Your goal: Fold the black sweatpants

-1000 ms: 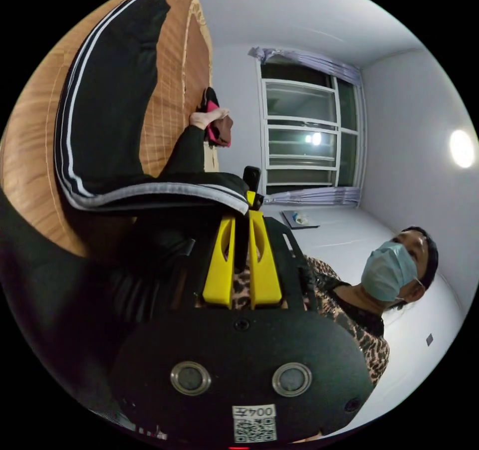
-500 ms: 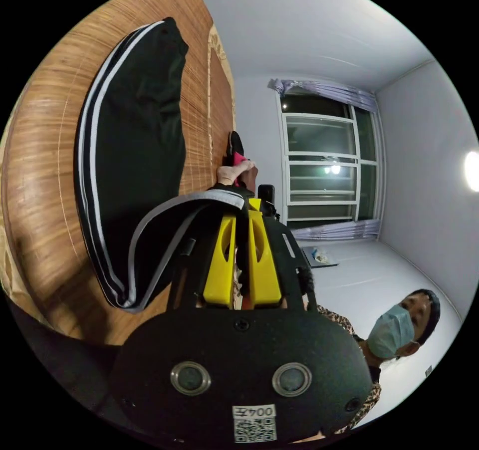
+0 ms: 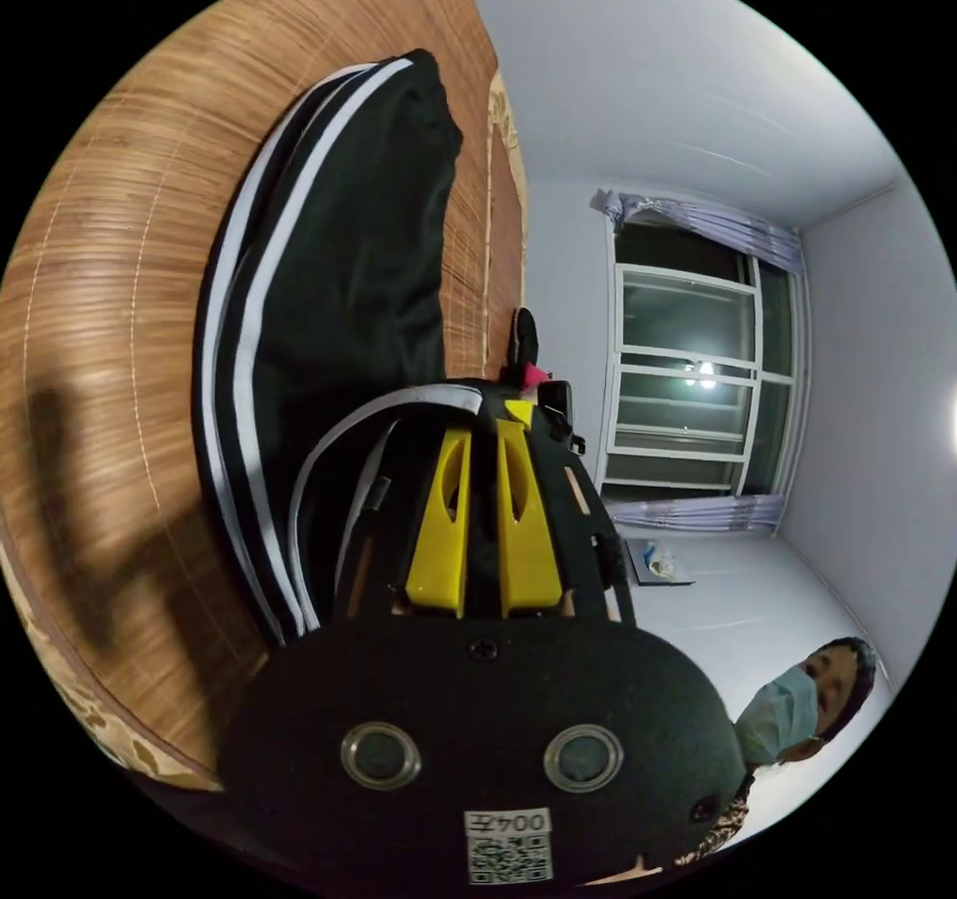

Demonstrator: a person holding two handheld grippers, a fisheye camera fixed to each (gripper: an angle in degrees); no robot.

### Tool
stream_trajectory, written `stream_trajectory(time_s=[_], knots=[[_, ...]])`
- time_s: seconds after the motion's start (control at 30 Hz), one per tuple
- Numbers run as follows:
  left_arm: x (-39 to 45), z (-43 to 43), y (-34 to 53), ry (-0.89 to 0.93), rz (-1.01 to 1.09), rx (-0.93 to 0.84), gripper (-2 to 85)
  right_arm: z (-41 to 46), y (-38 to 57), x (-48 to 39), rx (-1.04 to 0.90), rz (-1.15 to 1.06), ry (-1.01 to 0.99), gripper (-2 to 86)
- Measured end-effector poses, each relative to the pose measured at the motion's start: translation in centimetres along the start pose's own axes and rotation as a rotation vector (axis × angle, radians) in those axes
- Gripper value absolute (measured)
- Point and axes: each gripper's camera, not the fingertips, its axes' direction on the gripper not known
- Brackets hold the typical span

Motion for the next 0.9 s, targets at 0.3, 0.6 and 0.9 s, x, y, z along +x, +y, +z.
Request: stream_trajectory(time_s=[0.3, 0.6, 0.9], knots=[[-2.3, -1.0, -0.6, 0.063, 0.009, 0.185, 7.0, -0.3, -1.9, 1.6, 0.125, 0.026, -0.038, 13.3], [1.2, -3.9, 10.2, -0.118, 0.200, 0.174, 6.4, -2.8, 7.8, -5.5, 0.295, -0.237, 0.181, 13.4], [5.7, 2.2, 25.5, -0.445, 0.467, 0.075, 8.9, 4.7, 27.0, -7.1, 0.288, -0.418, 0.412, 12.1]])
